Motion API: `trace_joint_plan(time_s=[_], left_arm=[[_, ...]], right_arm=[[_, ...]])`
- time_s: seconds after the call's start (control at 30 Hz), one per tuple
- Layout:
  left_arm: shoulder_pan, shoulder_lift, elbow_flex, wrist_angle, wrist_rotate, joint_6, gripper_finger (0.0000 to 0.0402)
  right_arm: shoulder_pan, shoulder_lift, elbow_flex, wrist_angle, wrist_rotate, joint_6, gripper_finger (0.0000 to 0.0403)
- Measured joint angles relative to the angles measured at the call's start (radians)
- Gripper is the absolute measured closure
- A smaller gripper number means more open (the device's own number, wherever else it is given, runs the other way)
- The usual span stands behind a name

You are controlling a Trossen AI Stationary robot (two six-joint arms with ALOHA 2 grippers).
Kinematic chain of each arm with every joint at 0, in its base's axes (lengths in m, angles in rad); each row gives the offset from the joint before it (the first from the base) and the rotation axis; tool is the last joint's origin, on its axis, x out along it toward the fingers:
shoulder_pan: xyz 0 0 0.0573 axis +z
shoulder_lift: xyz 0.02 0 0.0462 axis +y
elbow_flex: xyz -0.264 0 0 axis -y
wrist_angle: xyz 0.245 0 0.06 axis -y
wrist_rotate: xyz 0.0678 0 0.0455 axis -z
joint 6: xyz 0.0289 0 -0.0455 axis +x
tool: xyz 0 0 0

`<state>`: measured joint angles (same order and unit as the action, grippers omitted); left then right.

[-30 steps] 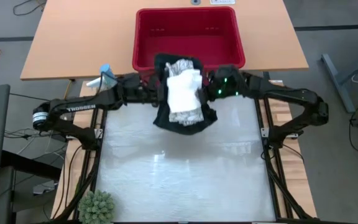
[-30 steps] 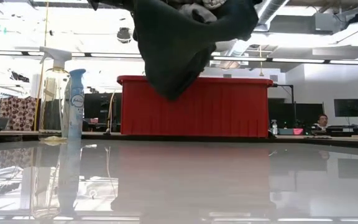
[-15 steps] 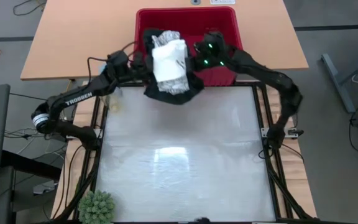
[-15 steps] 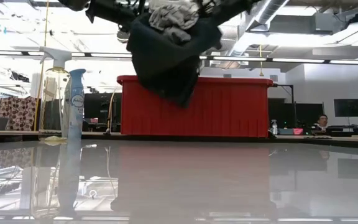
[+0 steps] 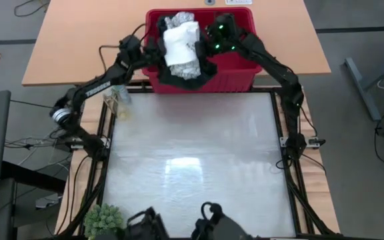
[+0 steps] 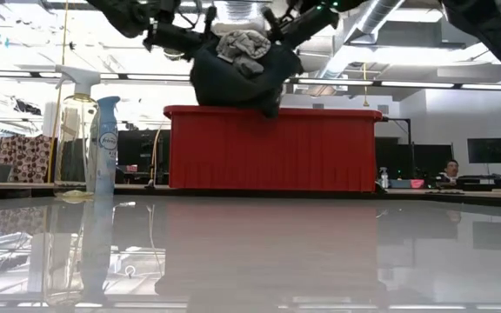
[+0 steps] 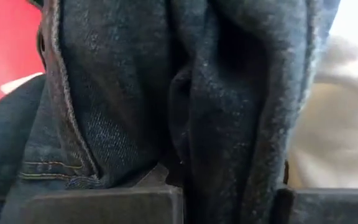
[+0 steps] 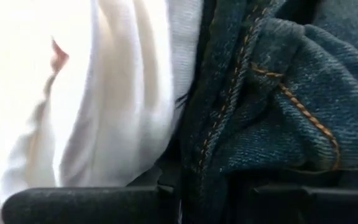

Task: Fold Laundry from Bin
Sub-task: Put the stacked folded clothes into the red laundry bin

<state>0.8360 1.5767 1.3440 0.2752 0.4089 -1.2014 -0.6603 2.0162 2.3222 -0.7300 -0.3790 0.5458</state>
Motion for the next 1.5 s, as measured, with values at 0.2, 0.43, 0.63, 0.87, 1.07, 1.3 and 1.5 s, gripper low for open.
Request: trace_joint_plan(time_s=[0.2, 0.43, 0.63, 0.87, 1.07, 1.3, 1.5], left_arm=[[0.016, 0.179, 0.328, -0.109, 0.056, 0.058, 0.0379], [0.037, 0.415, 0.654, -0.202, 0.059, 0.097, 0.0379], [0.06, 0.631, 0.888, -0.253, 0.085, 0.081, 0.0379], [0.092, 0.826, 1.006, -0.296, 0.099, 0.045, 0.0379], [0.119, 0.899, 0.995, -0.336, 0.107, 0.043, 0.0381], [0.14, 0.943, 0.994, -0.523, 0.028, 0.131, 0.0375], [0.146, 0.947, 0.993, -0.66, -0.122, 0.223, 0.0373]], right_arm=[[-0.073, -0.005, 0.035, 0.077, -0.007, 0.0, 0.0311], [-0.211, 0.013, 0.036, 0.119, -0.084, -0.032, 0.0311], [-0.313, 0.084, 0.034, 0.165, -0.187, -0.01, 0.0311], [-0.382, 0.215, 0.032, 0.167, -0.221, -0.017, 0.0311], [-0.406, 0.327, 0.031, 0.194, -0.279, 0.005, 0.0311], [-0.412, 0.422, 0.031, 0.198, -0.286, 0.037, 0.0311], [-0.413, 0.459, 0.033, 0.192, -0.277, 0.041, 0.0311]])
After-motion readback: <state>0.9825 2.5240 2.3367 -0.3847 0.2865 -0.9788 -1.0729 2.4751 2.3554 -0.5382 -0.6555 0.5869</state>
